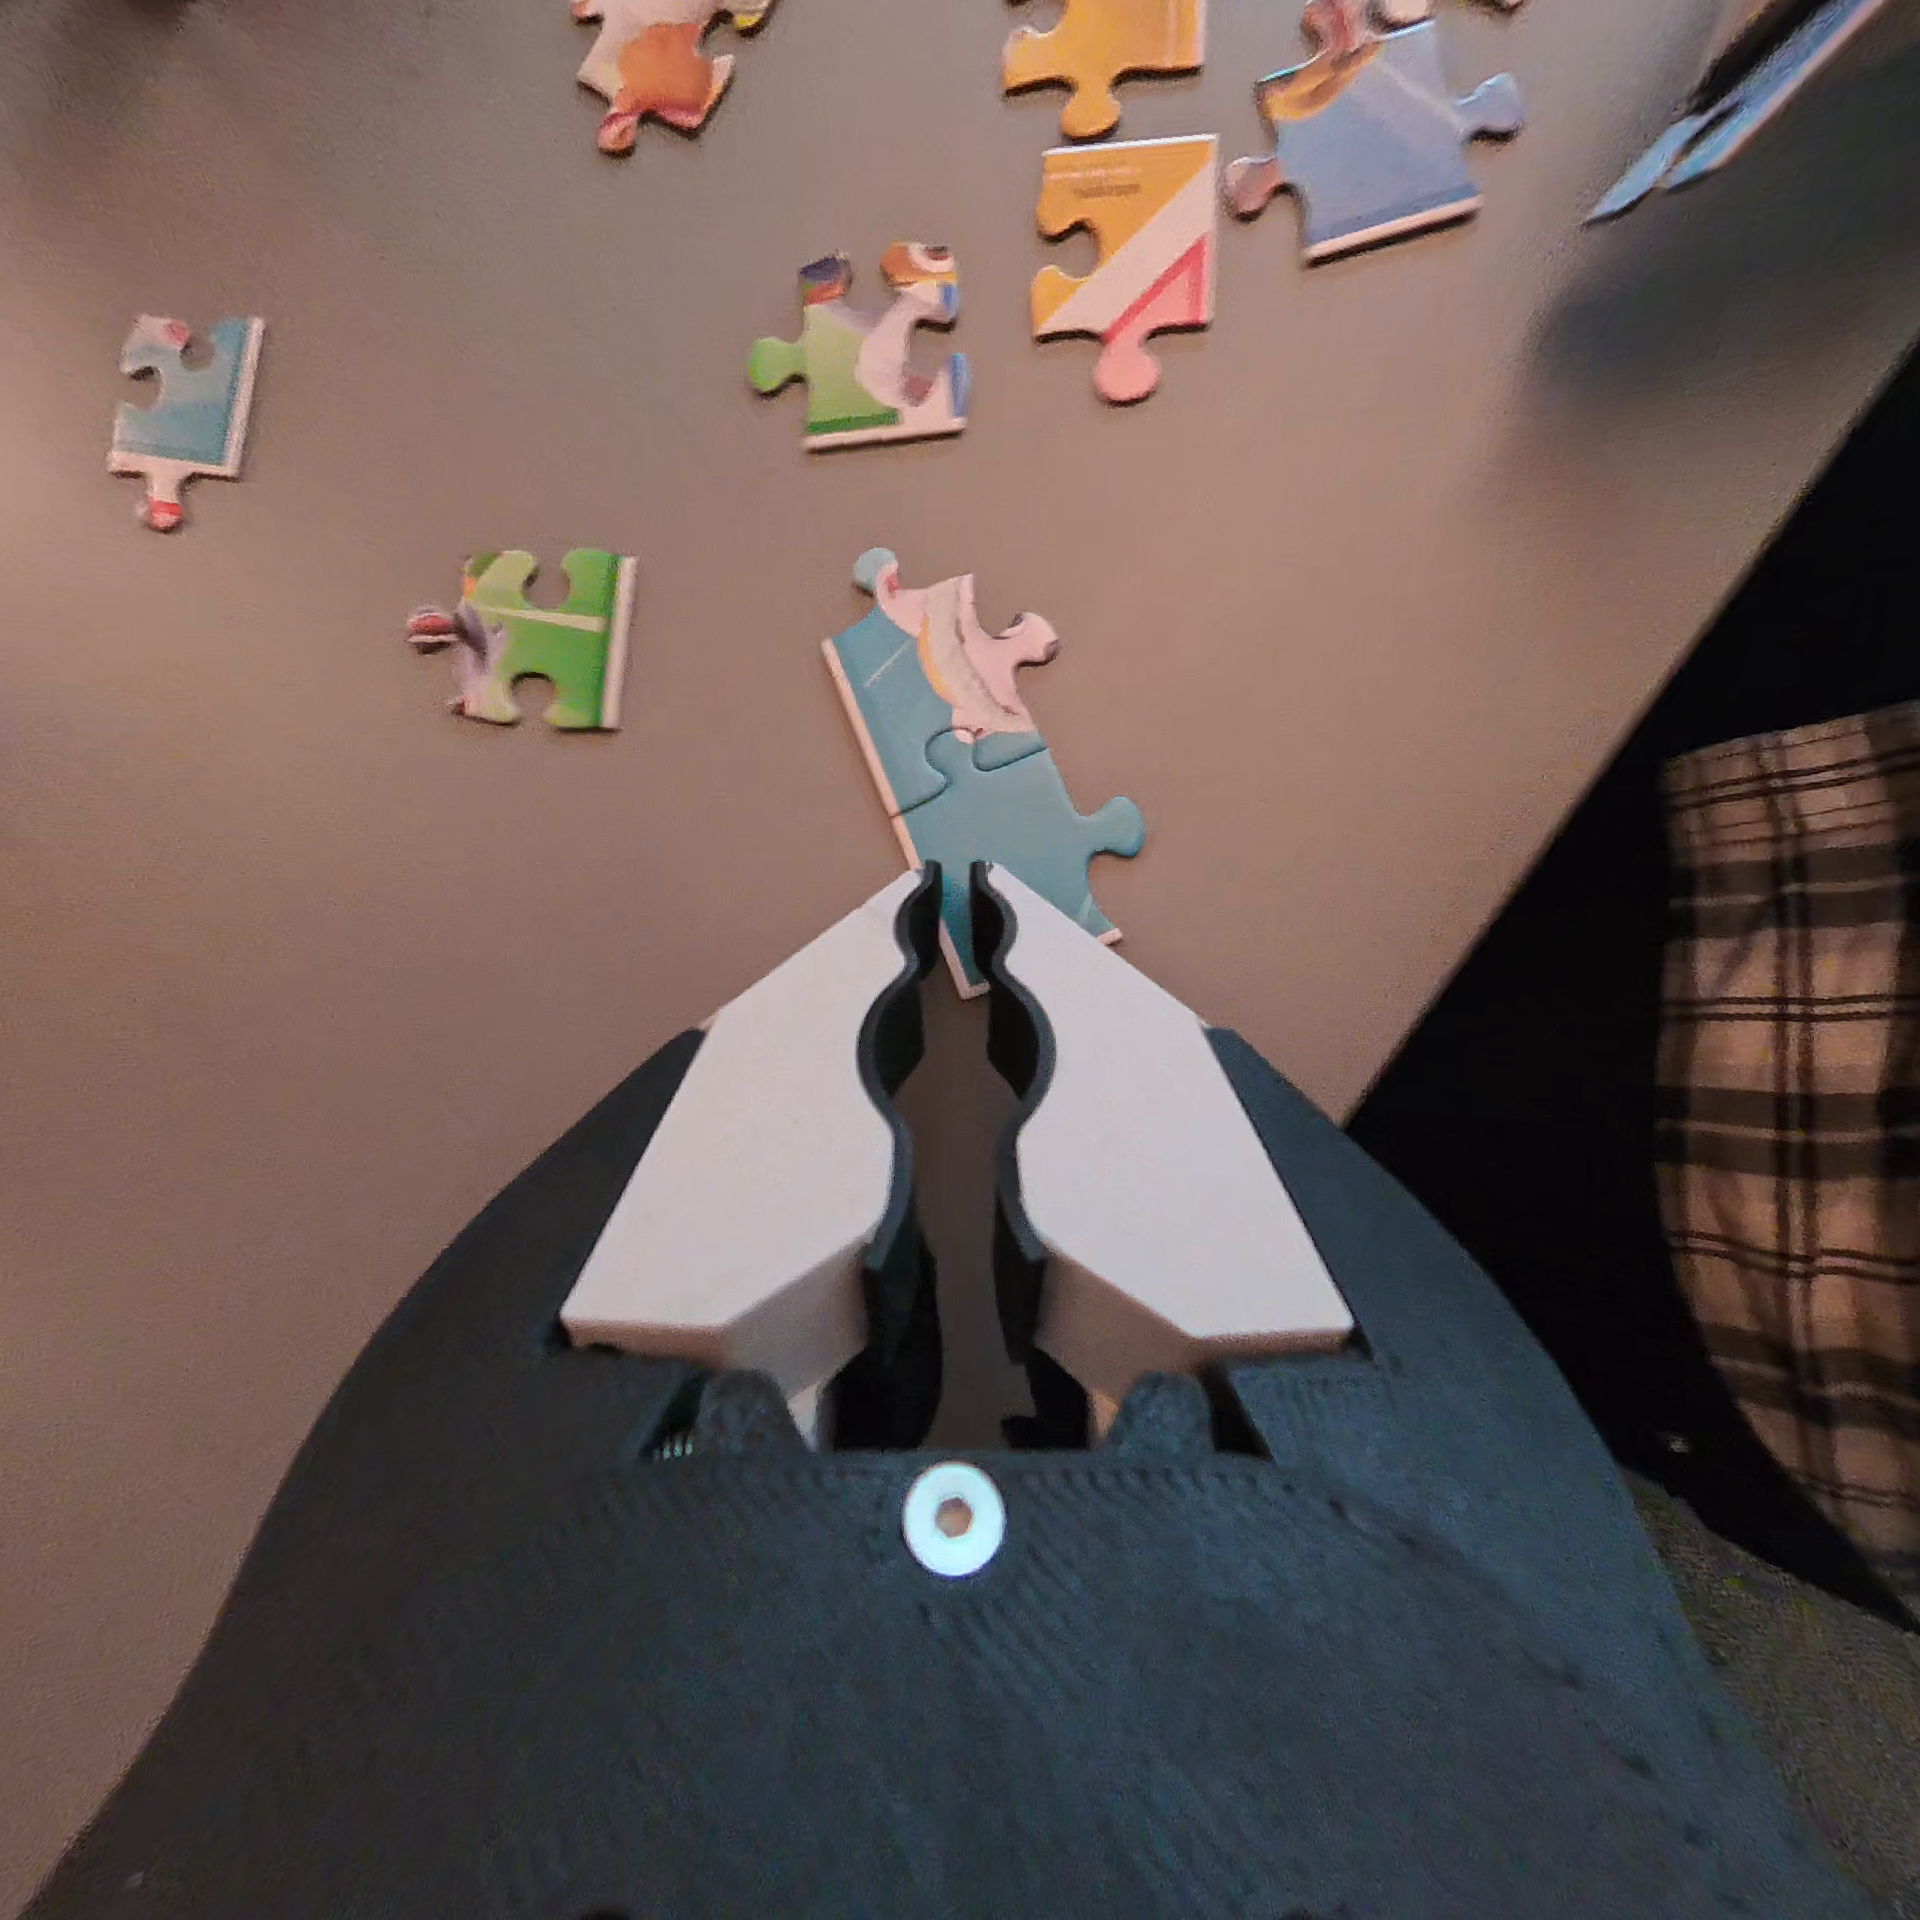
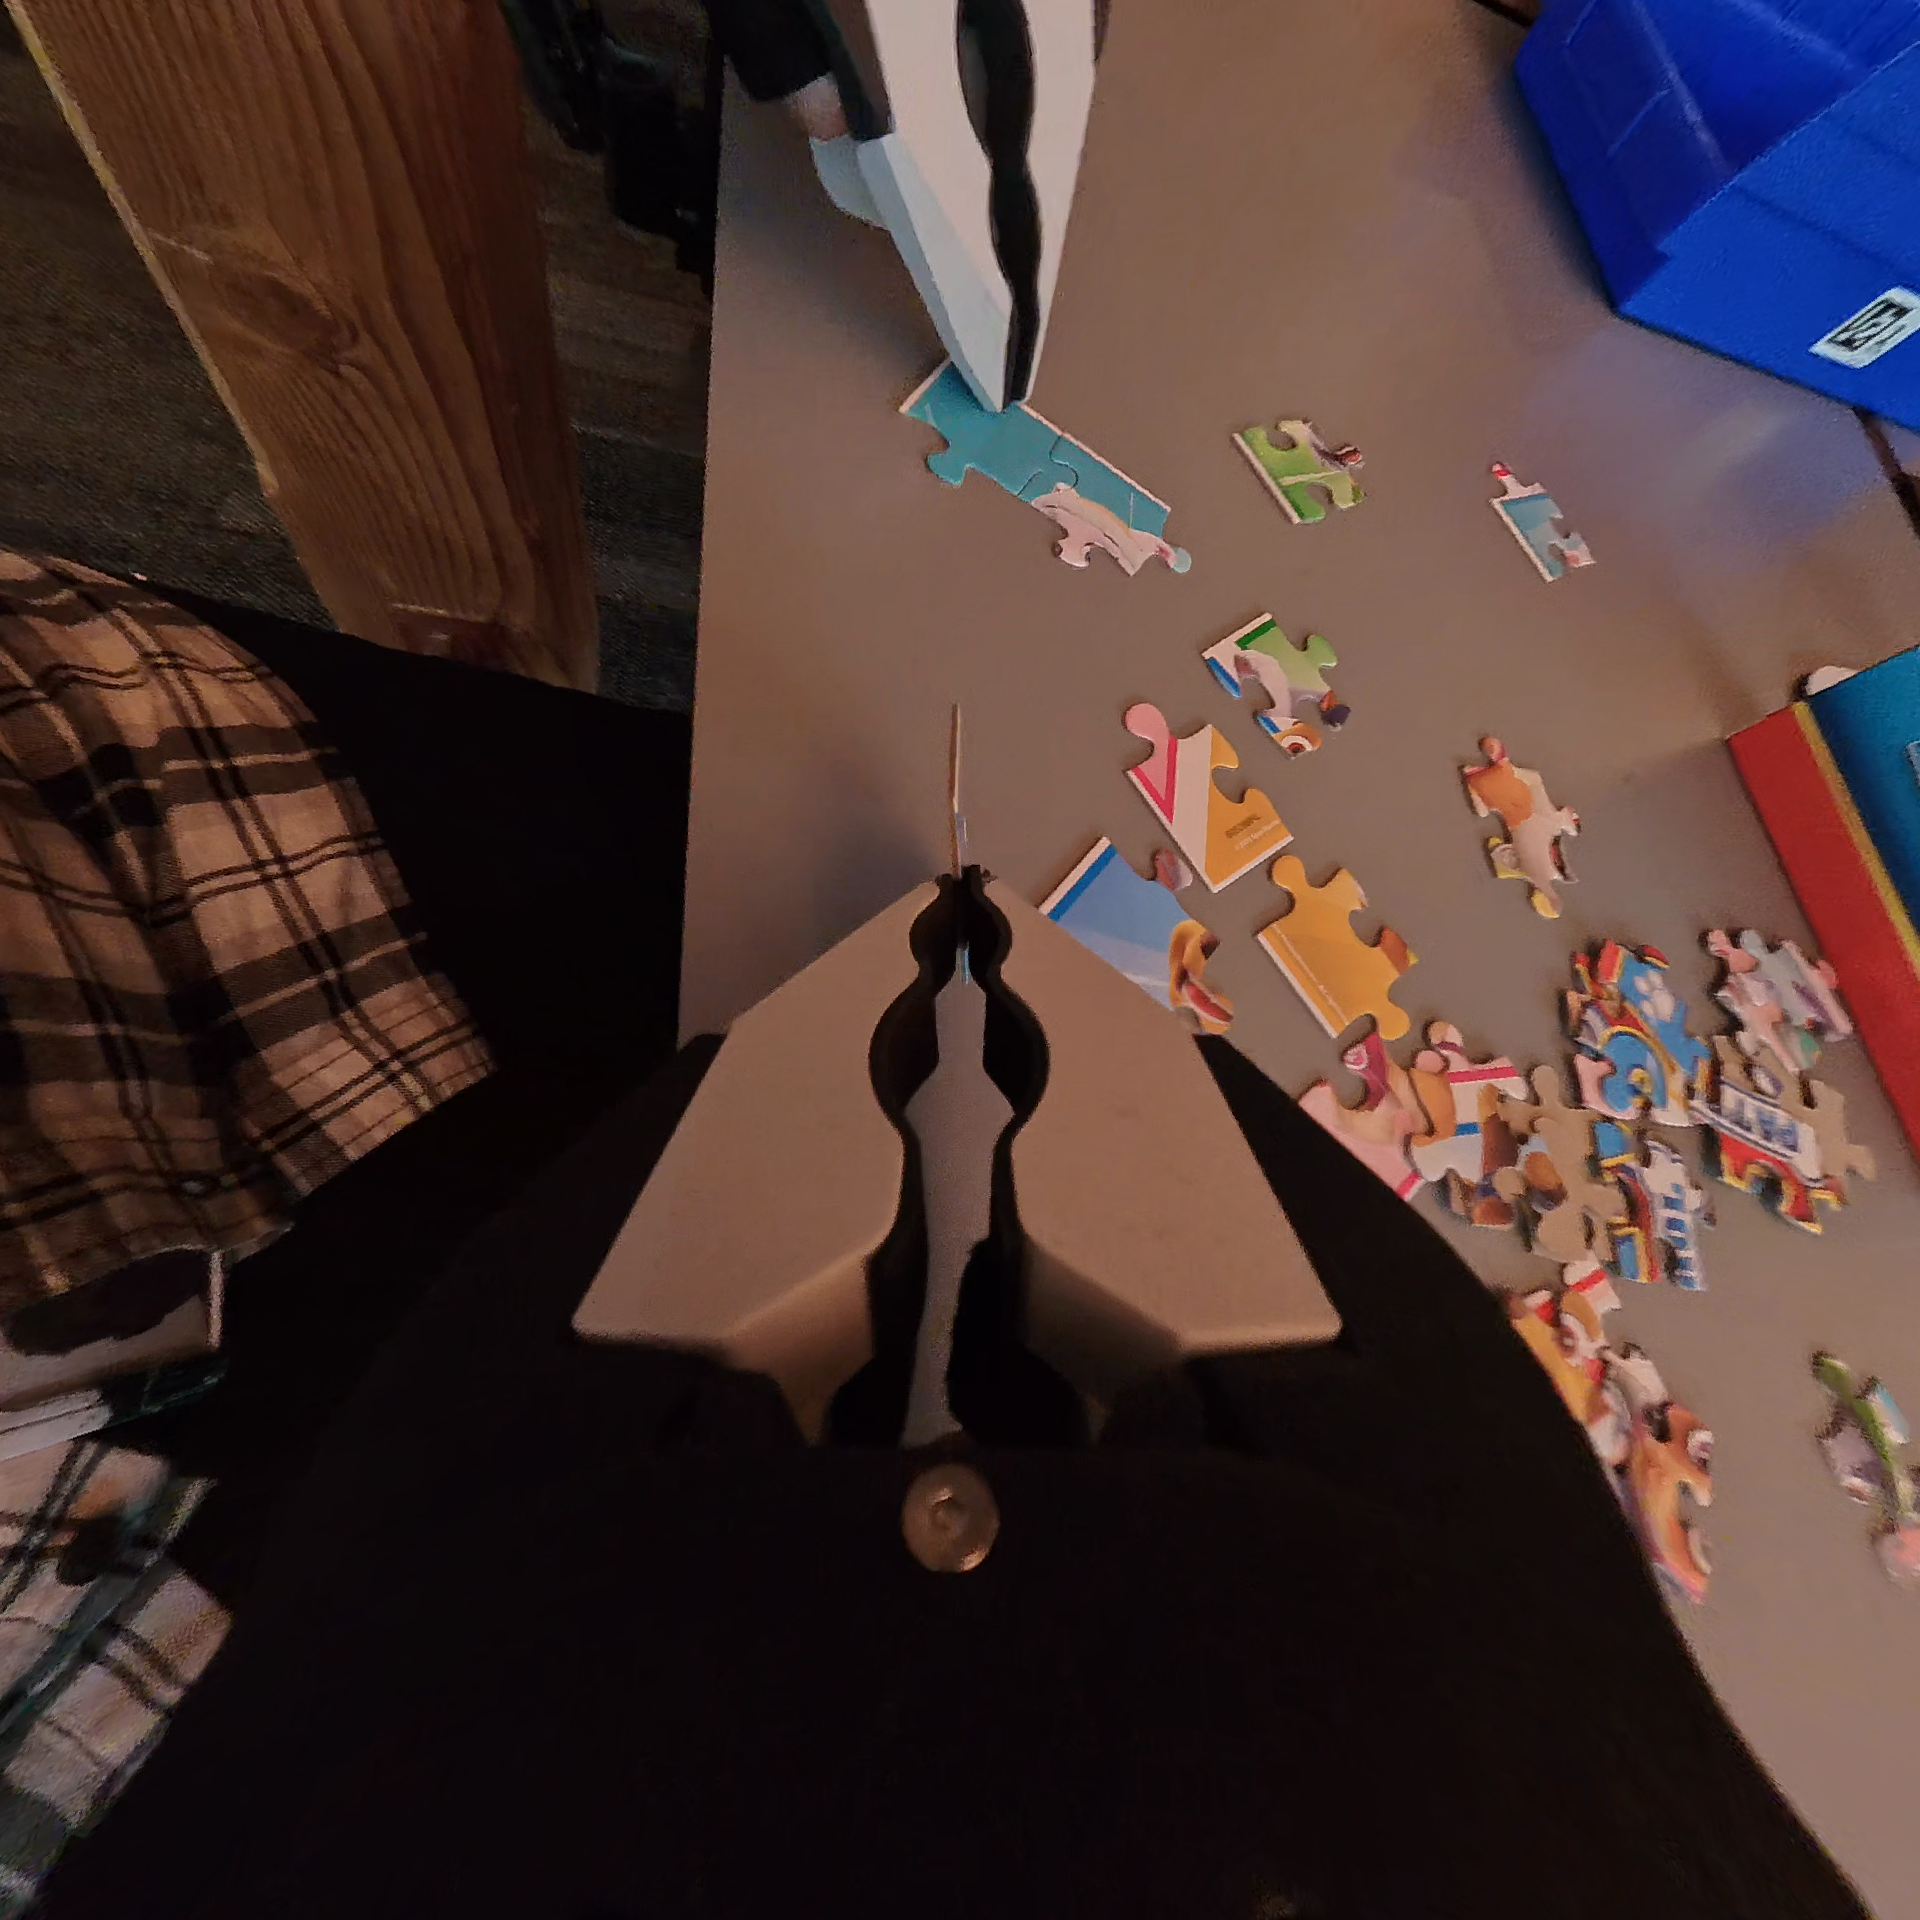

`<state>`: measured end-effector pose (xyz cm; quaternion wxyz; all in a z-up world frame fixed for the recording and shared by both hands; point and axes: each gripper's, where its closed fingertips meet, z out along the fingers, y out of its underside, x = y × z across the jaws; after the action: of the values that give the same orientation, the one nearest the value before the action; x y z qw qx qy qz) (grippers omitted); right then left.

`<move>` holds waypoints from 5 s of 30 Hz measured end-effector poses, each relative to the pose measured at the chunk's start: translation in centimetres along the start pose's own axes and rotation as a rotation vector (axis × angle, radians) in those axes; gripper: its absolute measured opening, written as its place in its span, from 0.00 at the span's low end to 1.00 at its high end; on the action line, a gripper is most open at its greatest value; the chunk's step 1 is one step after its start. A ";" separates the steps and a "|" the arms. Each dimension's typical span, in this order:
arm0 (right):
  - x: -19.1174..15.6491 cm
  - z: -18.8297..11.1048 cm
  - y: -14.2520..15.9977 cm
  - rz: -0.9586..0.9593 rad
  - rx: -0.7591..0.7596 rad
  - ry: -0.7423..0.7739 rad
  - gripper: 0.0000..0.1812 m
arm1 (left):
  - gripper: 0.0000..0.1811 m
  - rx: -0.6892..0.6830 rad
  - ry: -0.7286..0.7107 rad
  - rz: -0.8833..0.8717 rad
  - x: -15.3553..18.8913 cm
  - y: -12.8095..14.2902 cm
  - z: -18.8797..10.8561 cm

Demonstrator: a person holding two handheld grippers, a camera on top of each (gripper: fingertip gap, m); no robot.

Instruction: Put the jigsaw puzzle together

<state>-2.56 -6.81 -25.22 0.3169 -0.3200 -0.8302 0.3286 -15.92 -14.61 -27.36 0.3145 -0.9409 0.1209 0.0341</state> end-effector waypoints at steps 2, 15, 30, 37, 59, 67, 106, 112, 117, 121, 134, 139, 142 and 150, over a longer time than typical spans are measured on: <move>0.2 0.3 0.2 -0.068 -0.036 0.046 0.00 | 0.05 -0.040 -0.047 0.008 -1.5 0.2 -0.1; -1.0 1.3 1.0 -0.297 -0.168 0.111 0.03 | 0.16 0.001 -0.023 0.009 2.7 -1.3 0.3; -0.5 2.0 0.7 -0.273 -0.182 0.136 0.03 | 0.14 -0.055 -0.191 -0.085 -2.6 1.3 -1.0; -0.4 1.7 0.6 -0.181 -0.237 0.094 0.11 | 0.14 0.019 -0.124 -0.013 0.8 -1.5 -0.3; 5.5 1.4 1.9 0.112 -0.258 -0.021 0.17 | 0.15 0.071 -0.156 -0.179 -1.8 -0.5 0.5; 10.0 5.7 -2.2 0.176 -0.164 -0.033 0.19 | 0.14 0.090 -0.146 -0.183 -2.9 -0.4 0.7; 15.4 13.8 -1.9 0.354 -0.293 -0.202 0.11 | 0.19 0.188 -0.101 -0.253 -3.3 0.3 -1.9; 15.8 9.7 -1.8 0.401 -0.237 -0.153 0.16 | 0.20 0.152 -0.094 -0.241 -3.2 0.4 -1.5; 15.4 9.4 -1.1 0.383 -0.239 -0.151 0.19 | 0.20 0.106 -0.083 -0.236 -3.1 0.6 -0.7; 14.1 10.3 -1.0 0.334 -0.276 -0.172 0.21 | 0.19 0.081 -0.090 -0.236 -3.2 0.8 -0.2; 1.2 1.0 -0.6 0.175 -0.294 -0.402 0.21 | 0.19 0.090 -0.076 -0.228 -3.5 1.1 -0.5; -1.5 1.7 0.9 0.151 -0.341 -0.391 0.19 | 0.19 0.087 -0.061 -0.239 -3.6 1.4 -1.1; -1.4 2.7 0.3 0.182 -0.304 -0.367 0.13 | 0.19 0.087 -0.053 -0.246 -3.8 1.5 -1.6; -0.7 6.9 -2.7 0.197 -0.230 -0.285 0.10 | 0.19 0.069 -0.023 -0.238 -4.2 1.6 -1.1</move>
<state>-8.14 -11.22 -27.50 0.1238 -0.3841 -0.8633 0.3030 -20.35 -15.60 -26.84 0.3501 -0.9367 0.0059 0.0031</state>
